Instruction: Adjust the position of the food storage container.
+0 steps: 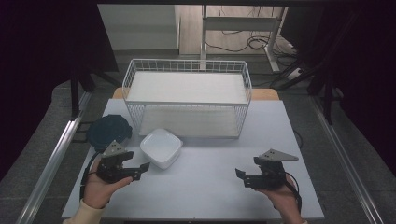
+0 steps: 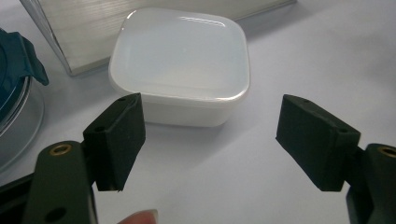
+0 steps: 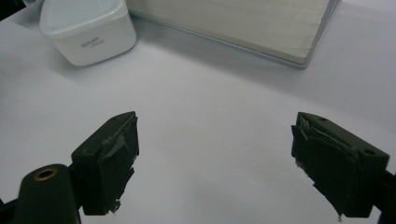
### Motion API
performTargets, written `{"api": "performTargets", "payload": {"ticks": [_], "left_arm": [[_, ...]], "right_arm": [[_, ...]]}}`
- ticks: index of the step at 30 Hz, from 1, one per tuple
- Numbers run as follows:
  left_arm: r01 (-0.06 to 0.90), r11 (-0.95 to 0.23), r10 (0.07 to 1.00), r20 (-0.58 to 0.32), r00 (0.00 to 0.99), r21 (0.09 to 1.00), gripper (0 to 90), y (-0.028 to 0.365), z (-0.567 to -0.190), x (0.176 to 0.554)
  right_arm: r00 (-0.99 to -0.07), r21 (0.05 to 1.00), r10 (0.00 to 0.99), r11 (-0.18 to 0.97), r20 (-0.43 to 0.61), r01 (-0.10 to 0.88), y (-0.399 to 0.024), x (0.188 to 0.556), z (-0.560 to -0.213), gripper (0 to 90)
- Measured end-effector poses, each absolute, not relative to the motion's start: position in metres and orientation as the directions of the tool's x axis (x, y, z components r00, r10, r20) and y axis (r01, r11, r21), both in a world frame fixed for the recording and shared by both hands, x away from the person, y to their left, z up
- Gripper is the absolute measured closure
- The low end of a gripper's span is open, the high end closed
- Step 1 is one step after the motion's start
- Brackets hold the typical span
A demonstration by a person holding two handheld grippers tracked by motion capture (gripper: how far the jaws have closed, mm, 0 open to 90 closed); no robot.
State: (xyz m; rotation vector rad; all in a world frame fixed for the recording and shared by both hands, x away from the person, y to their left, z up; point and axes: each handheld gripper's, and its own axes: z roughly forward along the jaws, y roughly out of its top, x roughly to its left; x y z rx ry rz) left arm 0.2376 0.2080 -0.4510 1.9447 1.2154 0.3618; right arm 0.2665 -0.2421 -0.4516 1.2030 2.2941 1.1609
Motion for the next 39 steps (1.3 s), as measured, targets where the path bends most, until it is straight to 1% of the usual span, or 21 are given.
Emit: {"api": "performTargets", "payload": {"ticks": [9, 21, 30, 35, 39], "left_arm": [[0.63, -0.221, 0.851, -0.169, 0.498, 0.745, 23.7, 0.209, -0.453, 0.239], [0.633, -0.234, 0.845, -0.168, 0.508, 0.738, 27.5, 0.208, -0.452, 0.237], [0.629, -0.227, 0.852, -0.161, 0.498, 0.743, 27.4, 0.208, -0.44, 0.241], [0.622, -0.251, 0.849, -0.141, 0.51, 0.742, 27.7, 0.208, -0.435, 0.244], [0.62, -0.267, 0.86, -0.108, 0.499, 0.738, 28.6, 0.216, -0.43, 0.249]], "right_arm": [[-0.597, 0.757, 0.795, 0.326, 0.105, 0.566, -0.242, 0.268, -0.457, 14.8], [-0.604, 0.749, 0.791, 0.339, 0.1, 0.568, -0.241, 0.268, -0.459, 15.0], [-0.594, 0.753, 0.796, 0.322, 0.113, 0.574, -0.248, 0.268, -0.459, 15.1], [-0.591, 0.752, 0.799, 0.322, 0.11, 0.576, -0.249, 0.268, -0.459, 15.1], [-0.585, 0.751, 0.803, 0.317, 0.113, 0.58, -0.25, 0.268, -0.459, 15.1]]}}
